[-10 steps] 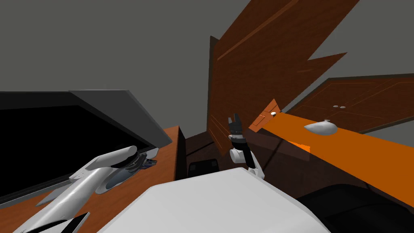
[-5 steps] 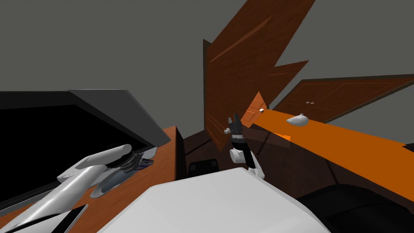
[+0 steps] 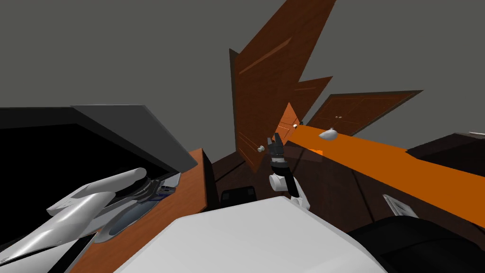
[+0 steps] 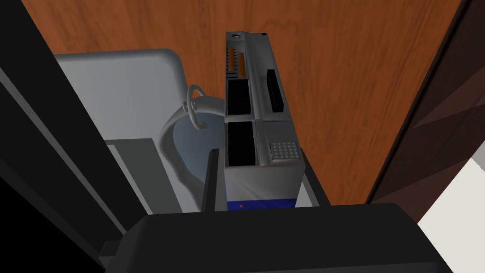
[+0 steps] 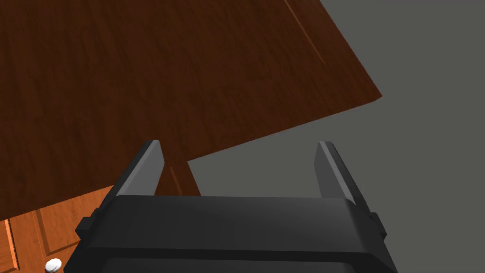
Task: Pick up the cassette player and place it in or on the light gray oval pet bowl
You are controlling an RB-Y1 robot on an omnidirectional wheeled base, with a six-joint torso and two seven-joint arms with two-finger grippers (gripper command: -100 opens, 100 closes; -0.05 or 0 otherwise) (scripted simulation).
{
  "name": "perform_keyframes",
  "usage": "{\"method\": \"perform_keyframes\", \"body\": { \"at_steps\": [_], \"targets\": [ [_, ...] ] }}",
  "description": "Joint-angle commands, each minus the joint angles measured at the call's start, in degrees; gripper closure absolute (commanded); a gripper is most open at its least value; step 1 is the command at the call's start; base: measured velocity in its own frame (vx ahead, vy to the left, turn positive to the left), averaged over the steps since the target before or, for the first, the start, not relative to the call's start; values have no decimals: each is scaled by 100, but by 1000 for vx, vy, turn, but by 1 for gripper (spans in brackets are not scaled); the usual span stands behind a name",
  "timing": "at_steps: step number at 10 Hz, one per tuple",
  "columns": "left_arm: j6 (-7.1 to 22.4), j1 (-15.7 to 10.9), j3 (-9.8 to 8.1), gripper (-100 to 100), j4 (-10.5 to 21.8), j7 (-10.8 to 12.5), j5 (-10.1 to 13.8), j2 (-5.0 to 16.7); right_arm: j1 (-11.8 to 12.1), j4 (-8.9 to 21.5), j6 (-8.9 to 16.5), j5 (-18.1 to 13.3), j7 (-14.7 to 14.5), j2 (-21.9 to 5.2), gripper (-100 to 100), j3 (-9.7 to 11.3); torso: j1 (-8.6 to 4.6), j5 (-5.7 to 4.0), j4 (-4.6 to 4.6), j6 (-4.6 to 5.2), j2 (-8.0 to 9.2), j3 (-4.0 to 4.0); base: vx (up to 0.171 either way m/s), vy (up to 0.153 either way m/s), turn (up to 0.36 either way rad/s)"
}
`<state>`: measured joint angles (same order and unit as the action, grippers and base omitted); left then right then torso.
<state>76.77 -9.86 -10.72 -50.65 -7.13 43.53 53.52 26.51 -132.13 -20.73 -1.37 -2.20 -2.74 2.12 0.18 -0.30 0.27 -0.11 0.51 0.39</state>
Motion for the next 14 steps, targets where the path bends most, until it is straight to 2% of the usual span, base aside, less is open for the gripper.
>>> {"method": "perform_keyframes", "body": {
  "at_steps": [1,2,3,4,5,6,7,9,11,14],
  "targets": [
    [-13,-101,12,100,256,-31,58,90,0,0,0,0,0,0,0,0,0,0,0,0,0,0,-100,33,-143],
    [-13,-225,37,100,420,-25,168,235,1,0,0,0,0,0,0,0,0,2,-2,-9,-1,-1,-134,25,-229],
    [-13,-225,37,100,528,-25,168,235,0,0,0,0,0,0,0,0,-3,-3,2,-1,7,4,-115,31,-149],
    [-12,-345,65,100,716,-20,279,380,1,0,0,0,0,0,0,0,-3,0,0,-10,5,3,-119,28,-214],
    [-12,-345,65,100,796,-20,279,380,0,0,0,0,0,0,0,0,-5,-6,3,-4,6,5,-88,30,-137],
    [-11,-459,97,100,982,-17,390,524,1,0,0,0,0,0,0,0,-4,-3,0,-12,-2,0,-104,37,-229],
    [-11,-459,97,100,1059,-17,390,524,0,0,0,0,0,0,0,0,-3,-7,3,-3,0,2,-97,28,-139],
    [-5,-667,173,100,1457,-18,615,808,1,0,0,0,0,0,0,0,-8,-8,3,-7,-1,2,-127,32,-272],
    [-5,-667,173,100,1564,-18,615,808,1,0,0,0,0,0,0,-1,-3,-8,5,-17,11,9,-82,37,-56],
    [13,-910,318,100,2265,-34,949,1212,1,0,0,0,0,-1,0,-1,-1,-13,4,-6,-8,-1,-103,48,-267]
  ]
}}
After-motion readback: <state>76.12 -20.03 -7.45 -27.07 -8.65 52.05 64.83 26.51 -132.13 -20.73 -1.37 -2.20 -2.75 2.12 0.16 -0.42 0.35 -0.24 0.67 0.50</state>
